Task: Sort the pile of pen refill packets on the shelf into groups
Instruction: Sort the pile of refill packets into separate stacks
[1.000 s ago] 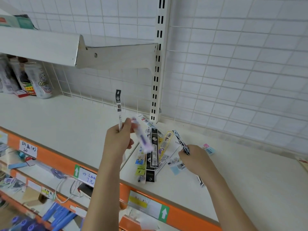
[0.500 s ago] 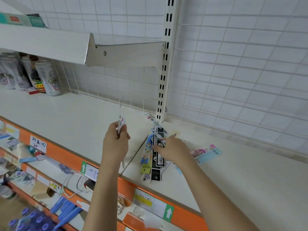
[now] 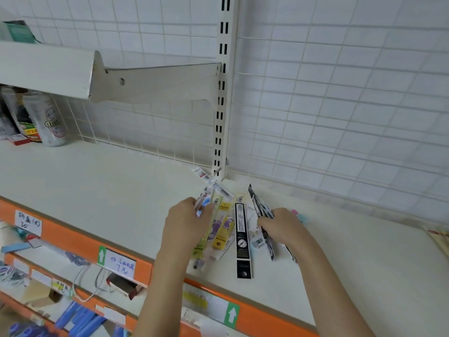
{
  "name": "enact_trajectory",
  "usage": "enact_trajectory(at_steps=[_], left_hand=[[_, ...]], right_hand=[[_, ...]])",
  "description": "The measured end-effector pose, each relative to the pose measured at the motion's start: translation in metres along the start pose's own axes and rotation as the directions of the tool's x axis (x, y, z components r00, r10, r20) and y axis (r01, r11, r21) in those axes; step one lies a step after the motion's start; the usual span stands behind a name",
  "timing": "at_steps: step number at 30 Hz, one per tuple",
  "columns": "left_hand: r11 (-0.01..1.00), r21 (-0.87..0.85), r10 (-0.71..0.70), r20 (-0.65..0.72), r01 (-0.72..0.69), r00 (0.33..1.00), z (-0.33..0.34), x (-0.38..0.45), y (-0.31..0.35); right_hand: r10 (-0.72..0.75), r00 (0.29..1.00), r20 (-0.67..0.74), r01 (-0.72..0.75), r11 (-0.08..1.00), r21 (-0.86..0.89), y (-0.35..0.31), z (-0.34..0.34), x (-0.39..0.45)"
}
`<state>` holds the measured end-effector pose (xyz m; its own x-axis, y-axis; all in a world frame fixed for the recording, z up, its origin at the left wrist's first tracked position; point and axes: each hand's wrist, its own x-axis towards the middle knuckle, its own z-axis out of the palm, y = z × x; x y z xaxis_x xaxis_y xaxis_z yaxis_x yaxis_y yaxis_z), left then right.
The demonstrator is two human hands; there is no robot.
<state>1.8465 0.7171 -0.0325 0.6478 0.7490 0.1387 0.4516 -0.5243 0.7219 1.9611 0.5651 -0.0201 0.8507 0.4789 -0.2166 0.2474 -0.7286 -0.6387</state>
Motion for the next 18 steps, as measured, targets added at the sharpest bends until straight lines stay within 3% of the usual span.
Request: enact_trajectory(at_steps=[5,14,18], left_hand=[[0.991,0.136,-0.009,0.116,-0.007,0.993,0.022,-0.003,0.013],[0.925,0.377,-0.064,0.259,-0.04,0.964,0.051,-0.012,0.051],[0.949,0.314,-0.066,0.285,-0.028,0.956,0.049,-0.005,0.055]], right_hand=[[0.028,0.992,-0.121,-0.035,0.998,-0.053,0.03,-0.017,-0.011],[0.109,0.954,-0.28,-0.1,0.994,0.047,0.055,-0.033,-0.025],[0.137,0.959,-0.25,-0.126,0.99,0.061,0.059,-0.032,-0.027]])
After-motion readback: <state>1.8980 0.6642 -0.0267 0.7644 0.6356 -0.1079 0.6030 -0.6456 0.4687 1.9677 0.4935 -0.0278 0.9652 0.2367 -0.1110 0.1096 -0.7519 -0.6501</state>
